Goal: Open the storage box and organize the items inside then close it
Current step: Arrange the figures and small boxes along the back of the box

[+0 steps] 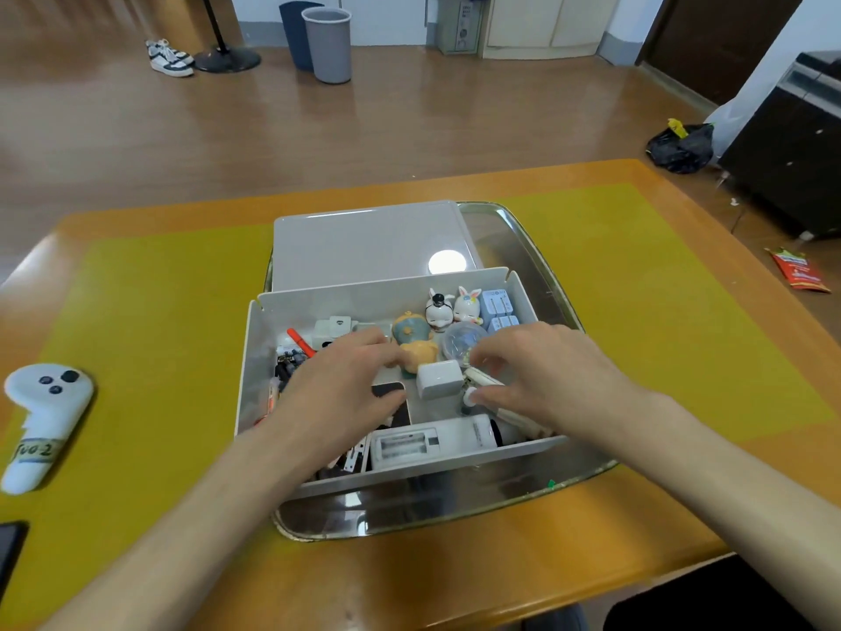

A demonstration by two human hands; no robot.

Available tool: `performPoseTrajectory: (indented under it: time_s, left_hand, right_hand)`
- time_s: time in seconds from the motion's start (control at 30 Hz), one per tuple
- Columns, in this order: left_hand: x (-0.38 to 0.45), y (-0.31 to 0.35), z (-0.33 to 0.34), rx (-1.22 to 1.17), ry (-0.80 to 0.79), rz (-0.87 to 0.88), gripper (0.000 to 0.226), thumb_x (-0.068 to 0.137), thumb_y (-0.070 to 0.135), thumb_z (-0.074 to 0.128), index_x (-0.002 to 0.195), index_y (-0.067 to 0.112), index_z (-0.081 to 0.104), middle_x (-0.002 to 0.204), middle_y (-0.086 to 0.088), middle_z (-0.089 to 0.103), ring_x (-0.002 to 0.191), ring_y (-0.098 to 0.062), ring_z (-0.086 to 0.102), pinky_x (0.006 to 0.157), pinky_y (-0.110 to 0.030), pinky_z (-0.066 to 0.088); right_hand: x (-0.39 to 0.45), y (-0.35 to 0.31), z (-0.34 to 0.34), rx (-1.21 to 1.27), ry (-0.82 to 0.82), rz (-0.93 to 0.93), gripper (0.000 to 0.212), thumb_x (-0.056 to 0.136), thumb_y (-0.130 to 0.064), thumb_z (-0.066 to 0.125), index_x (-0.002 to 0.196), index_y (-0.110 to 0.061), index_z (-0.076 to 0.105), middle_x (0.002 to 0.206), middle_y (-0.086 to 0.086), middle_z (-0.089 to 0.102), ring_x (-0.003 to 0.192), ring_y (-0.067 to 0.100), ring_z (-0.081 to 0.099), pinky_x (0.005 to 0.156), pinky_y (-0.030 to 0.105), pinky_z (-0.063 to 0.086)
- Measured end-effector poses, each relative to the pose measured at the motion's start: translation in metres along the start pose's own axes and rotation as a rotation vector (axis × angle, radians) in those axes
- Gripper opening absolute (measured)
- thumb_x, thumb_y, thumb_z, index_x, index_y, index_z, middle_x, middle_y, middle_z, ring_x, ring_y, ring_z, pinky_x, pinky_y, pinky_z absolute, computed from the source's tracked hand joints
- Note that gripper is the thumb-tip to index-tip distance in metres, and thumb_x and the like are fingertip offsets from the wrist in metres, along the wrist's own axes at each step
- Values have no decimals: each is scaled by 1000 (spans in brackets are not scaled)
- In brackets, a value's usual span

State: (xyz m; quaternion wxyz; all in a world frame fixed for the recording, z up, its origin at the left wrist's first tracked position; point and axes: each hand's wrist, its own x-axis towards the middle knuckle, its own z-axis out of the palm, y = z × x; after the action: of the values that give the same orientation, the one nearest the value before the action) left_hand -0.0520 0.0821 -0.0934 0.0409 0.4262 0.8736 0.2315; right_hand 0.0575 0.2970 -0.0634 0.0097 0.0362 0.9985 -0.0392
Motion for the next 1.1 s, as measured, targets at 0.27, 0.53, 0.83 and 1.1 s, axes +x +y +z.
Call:
performPoseTrajectory:
  time_s: [0.27,0.53,0.83,1.1]
  left_hand:
    - [-23,-9,-14,130,-54,26,32,92,49,61,122,37,63,116,22,54,112,-4,50,82,-28,51]
    - [-17,-9,-9,163,-105,65,31,92,50,59,120,37,65,109,21,58,104,-3,52,78,-26,52]
    - [-17,-8,-1,243,-250,73,32,93,52,56,119,36,65,105,18,61,98,-5,56,59,-20,31]
    - [-18,-8,-5,270,-299,76,36,92,54,56,124,39,62,108,18,59,100,-6,55,71,-27,47]
  right_hand:
    - [7,1,7,38,-71,-50,10,89,-41,62,92,-36,69,89,-15,70,85,11,63,58,27,42]
    - [5,35,-14,-69,66,-38,8,90,-34,65,96,-33,70,88,-15,66,92,13,56,58,30,37]
    - [4,39,14,-130,15,-86,13,93,-27,61,99,-35,70,96,-16,67,100,13,53,54,27,32]
    - [-3,34,11,-117,99,-75,13,93,-28,62,102,-35,70,101,-16,64,100,10,51,53,25,32]
